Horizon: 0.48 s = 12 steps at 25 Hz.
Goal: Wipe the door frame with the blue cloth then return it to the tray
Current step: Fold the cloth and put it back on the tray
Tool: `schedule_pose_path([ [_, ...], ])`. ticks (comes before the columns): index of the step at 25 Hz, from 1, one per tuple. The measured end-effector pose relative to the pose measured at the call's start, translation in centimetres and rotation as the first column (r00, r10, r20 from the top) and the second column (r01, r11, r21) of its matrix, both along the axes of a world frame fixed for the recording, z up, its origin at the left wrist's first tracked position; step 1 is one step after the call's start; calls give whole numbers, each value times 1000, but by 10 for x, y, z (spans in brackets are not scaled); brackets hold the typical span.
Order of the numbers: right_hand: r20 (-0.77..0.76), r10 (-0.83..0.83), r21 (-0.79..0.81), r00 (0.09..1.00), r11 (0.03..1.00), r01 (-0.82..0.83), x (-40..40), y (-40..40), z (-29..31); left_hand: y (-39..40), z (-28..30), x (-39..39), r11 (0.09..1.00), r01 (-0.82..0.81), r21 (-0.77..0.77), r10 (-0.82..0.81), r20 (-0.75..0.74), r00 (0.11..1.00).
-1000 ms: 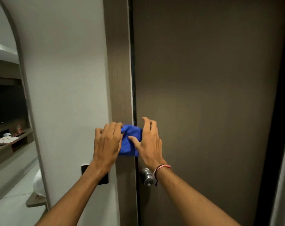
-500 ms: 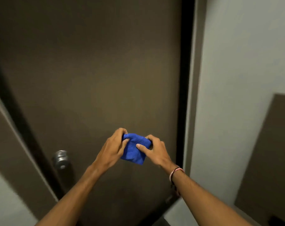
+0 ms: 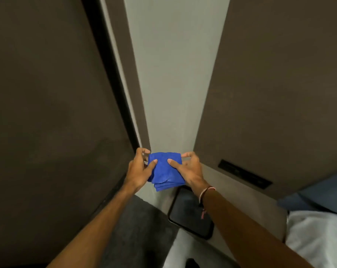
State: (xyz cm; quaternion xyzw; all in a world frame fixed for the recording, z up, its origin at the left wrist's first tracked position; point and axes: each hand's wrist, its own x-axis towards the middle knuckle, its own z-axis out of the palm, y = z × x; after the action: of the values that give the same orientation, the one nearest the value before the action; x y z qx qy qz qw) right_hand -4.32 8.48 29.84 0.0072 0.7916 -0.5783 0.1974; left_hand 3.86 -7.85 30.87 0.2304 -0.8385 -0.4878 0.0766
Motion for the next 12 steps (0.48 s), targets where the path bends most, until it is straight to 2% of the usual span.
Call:
schedule_pose_path([
  [6,288,-125,166,949,983,78,-32,66,-177,65,-179,-45,969,-119,218,40,337,941],
  [12,485,-235,253,842,960,123,-34,108,-304,110,-311,-52,905,-220,364,21,479,878],
])
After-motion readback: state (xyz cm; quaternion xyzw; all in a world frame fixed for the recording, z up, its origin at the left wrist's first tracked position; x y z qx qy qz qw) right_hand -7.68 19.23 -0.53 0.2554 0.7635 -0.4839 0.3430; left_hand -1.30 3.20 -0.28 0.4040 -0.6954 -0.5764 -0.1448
